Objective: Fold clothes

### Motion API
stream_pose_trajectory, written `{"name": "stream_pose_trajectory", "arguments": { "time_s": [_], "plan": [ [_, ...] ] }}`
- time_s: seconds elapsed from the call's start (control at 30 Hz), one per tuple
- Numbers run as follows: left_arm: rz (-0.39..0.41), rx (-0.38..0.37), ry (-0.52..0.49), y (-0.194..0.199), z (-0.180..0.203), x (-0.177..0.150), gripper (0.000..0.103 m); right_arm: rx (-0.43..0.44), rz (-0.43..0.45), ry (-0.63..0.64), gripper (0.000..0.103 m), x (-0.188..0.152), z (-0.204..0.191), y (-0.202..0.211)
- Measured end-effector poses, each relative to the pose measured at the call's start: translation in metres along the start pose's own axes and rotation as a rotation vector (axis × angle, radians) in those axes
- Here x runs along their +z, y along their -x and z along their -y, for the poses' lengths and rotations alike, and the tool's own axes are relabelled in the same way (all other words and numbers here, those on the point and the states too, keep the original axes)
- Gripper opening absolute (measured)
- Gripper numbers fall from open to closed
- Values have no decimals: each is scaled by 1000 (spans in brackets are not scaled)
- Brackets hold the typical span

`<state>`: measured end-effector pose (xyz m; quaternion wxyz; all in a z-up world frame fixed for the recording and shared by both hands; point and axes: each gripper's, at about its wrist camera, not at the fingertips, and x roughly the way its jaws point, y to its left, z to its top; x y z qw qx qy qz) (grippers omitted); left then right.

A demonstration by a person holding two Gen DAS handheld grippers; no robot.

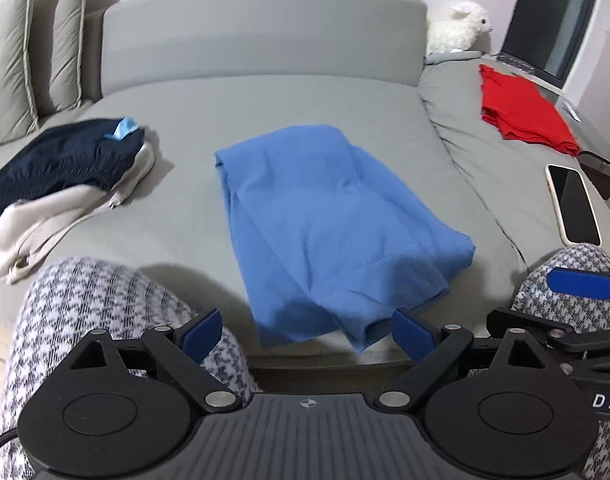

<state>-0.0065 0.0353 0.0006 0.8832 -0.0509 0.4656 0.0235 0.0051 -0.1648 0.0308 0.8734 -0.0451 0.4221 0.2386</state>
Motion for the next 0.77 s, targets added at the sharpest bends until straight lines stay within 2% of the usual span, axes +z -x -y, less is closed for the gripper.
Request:
{"name": "stream_pose_trajectory", "arguments": {
  "time_s": [0.33, 0.77],
  "plan": [
    [-31, -4, 11, -1, -3, -3, 94, -4, -15, 17, 83, -1, -4, -4],
    [-31, 5, 20, -2, -2, -3, 94, -5, -12, 16, 83, -1, -2, -3]
  ]
}}
